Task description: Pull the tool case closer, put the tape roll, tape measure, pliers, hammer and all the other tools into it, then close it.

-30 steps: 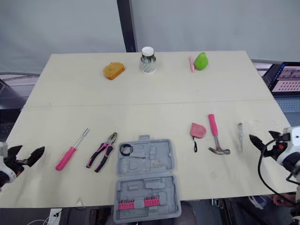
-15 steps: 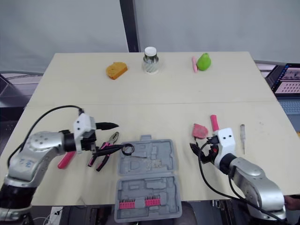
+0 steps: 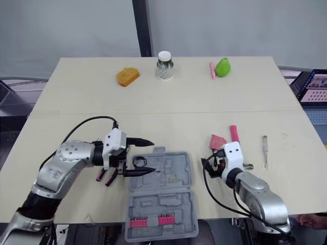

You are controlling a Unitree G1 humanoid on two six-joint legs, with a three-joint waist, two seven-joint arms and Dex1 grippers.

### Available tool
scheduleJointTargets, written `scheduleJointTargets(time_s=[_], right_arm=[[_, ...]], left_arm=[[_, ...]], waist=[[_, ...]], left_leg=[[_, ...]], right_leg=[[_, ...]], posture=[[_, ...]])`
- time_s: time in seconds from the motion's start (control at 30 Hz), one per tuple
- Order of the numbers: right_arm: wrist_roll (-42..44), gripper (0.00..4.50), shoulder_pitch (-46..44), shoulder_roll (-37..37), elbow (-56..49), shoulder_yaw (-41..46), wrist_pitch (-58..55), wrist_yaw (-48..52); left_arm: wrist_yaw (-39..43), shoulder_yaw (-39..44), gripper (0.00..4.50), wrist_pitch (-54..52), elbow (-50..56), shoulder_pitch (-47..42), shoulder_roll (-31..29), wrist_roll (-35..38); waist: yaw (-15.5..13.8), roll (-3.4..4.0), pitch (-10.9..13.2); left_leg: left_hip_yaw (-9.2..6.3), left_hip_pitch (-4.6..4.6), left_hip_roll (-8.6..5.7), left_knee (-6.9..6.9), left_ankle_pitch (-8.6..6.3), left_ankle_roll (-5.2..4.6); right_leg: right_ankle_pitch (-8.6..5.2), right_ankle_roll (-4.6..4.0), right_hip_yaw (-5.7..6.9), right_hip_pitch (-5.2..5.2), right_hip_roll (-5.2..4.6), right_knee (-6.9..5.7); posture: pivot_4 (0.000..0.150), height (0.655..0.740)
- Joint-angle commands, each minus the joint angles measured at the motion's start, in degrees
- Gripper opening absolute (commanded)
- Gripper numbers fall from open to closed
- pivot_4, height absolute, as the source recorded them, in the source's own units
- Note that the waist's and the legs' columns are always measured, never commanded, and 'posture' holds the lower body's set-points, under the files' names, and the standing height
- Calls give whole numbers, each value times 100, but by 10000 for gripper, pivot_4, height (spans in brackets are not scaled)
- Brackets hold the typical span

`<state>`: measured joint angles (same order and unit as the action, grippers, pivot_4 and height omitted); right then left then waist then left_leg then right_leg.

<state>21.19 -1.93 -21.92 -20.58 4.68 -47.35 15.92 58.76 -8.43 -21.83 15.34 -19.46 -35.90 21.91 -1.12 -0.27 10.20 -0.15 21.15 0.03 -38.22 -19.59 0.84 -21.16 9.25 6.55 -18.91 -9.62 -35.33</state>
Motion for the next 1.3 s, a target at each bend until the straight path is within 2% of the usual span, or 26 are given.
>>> scheduleJointTargets(time_s=[0.03,0.27,0.37,0.6,0.63,0.8,0.87,1.13,1.3], right_arm=[[-146,45000,-58,66,93,-18,126,-97],[-325,45000,-244,137,428,-52,265,-78],[-359,36274,-289,186,502,-83,291,-61],[-509,2309,-240,293,530,-167,340,-70],[-525,277,-230,325,558,-126,343,-121],[-562,277,-119,309,508,-40,354,-107],[-494,277,140,166,220,-5,249,34],[9,277,1705,-338,-1159,331,-187,489],[185,277,2513,-228,-1746,364,-304,405]], left_arm=[[-54,-41,44363,93,246,7,43,-49],[-204,-88,44363,42,330,11,96,-93],[-247,-129,45000,39,318,-12,131,-135],[-266,-199,45000,35,315,-43,176,-190],[-263,-209,45000,38,301,-46,183,-196],[-143,-256,45000,126,245,37,127,-244],[101,-293,45000,268,231,232,-108,-321],[737,-331,45000,462,132,425,-618,-317],[1030,-424,45000,534,133,428,-680,-323]], waist=[[-6,0,0],[7,0,0],[14,0,0],[50,0,0],[50,0,0],[43,0,0],[44,2,-1],[-38,2,-1],[-26,6,-3]], left_leg=[[-1,0,-1,-1,0,0],[-2,-1,0,-1,0,0],[-2,-2,0,-2,0,0],[-4,-2,0,0,0,0],[-5,-2,0,0,0,0],[-6,-2,0,0,0,0],[-8,-2,-1,0,0,0],[-14,0,-5,-6,0,0],[-11,-3,-3,3,0,0]], right_leg=[[0,0,0,0,0,-3],[0,0,-1,0,0,-5],[0,0,-1,0,0,-7],[0,0,0,-1,0,-10],[0,0,0,-1,0,-10],[0,0,0,-1,0,-12],[0,0,0,-1,0,-12],[0,0,-7,6,0,-10],[-3,-4,-7,3,0,-10]], posture=[[1500,7400],[1500,7400],[1500,7400],[1500,7400],[1500,7400],[1500,7400],[1500,7400],[1500,7400],[1500,7400]])
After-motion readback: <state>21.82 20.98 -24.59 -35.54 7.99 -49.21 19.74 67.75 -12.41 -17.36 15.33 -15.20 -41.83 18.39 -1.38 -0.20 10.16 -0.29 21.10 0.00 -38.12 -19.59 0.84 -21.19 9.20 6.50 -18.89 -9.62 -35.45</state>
